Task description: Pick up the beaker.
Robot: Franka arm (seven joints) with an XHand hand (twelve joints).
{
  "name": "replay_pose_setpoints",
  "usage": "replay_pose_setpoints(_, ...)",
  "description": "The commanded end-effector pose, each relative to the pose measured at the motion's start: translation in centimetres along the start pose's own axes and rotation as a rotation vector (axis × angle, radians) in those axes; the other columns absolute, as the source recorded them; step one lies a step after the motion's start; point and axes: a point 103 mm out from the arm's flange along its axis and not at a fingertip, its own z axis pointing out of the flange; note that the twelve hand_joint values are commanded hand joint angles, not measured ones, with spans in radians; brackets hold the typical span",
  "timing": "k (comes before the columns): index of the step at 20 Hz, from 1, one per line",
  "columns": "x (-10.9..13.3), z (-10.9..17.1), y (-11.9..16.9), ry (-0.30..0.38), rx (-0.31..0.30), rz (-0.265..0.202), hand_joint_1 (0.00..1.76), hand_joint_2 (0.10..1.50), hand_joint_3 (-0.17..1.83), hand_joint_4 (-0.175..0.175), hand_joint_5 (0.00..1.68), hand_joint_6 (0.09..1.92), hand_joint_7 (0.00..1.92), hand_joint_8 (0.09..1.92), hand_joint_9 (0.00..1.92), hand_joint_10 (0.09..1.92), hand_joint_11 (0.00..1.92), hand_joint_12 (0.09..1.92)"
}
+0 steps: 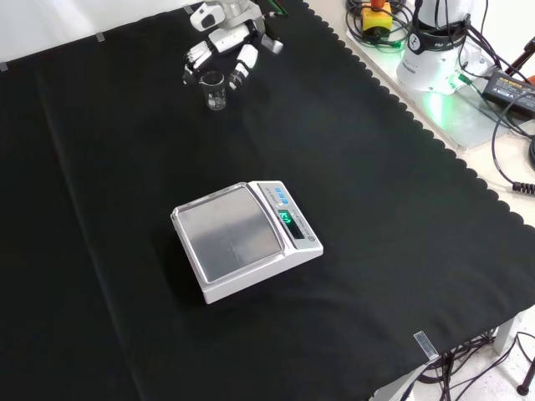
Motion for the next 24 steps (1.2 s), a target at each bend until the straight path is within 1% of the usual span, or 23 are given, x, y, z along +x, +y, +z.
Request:
replay_pose_setpoints(1,-0.2,0.4,0.1,0.024,0.006,0.012,0.18,0.99,0.15,-0.066,0.37,0.09,0.06,0.82,0.08,0.87,0.07,1.53)
replay_pose_setpoints(2,-0.2,0.5,0.1,0.028,0.005,0.011,0.18,0.99,0.15,-0.066,0.37,0.09,0.06,0.82,0.08,0.87,0.07,1.53)
replay_pose_setpoints(4,0.5,0.7,0.2,0.023,0.009,-0.001,0.18,0.99,0.15,-0.066,0.37,0.09,0.06,0.82,0.08,0.87,0.07,1.53)
replay_pose_setpoints(7,0.4,0.8,0.2,0.018,0.012,0.004,0.19,0.99,0.15,-0.066,0.37,0.09,0.06,0.82,0.09,0.88,0.08,1.53)
replay_pose_setpoints(9,0.1,0.9,-0.1,0.008,0.012,0.007,0.21,0.98,0.15,-0.066,0.37,0.09,0.07,0.83,0.16,0.89,0.16,1.51)
replay_pose_setpoints(12,-0.3,0.9,-0.3,-0.024,0.016,0.018,0.31,0.96,0.14,-0.070,0.38,0.09,0.13,0.86,0.39,0.89,0.43,1.41)
replay_pose_setpoints(16,-0.3,0.8,-0.3,-0.081,0.013,0.036,0.49,0.92,0.15,-0.071,0.44,0.09,0.25,0.88,0.69,0.80,0.74,1.28)
replay_pose_setpoints(18,-0.2,0.8,-0.3,-0.119,-0.009,0.032,0.60,0.91,0.16,-0.079,0.50,0.09,0.33,0.88,0.90,0.72,0.95,1.17)
replay_pose_setpoints(20,0.1,0.8,-0.5,-0.172,-0.055,0.023,0.73,0.90,0.19,-0.102,0.60,0.12,0.45,0.89,1.13,0.62,1.21,1.00)
replay_pose_setpoints(21,0.3,0.8,-0.5,-0.205,-0.085,0.018,0.81,0.89,0.21,-0.131,0.71,0.21,0.58,0.89,1.27,0.56,1.34,0.92)
replay_pose_setpoints(22,0.6,0.8,-0.6,-0.236,-0.113,0.013,0.88,0.87,0.23,-0.152,0.81,0.31,0.70,0.88,1.40,0.49,1.46,0.83)
replay_pose_setpoints(23,0.8,0.8,-0.8,-0.262,-0.142,0.002,0.95,0.86,0.25,-0.164,0.89,0.40,0.84,0.87,1.51,0.42,1.57,0.77)
replay_pose_setpoints(24,1.0,0.8,-0.9,-0.287,-0.167,-0.003,1.04,0.89,0.23,-0.159,0.99,0.54,0.97,0.85,1.60,0.36,1.66,0.72)
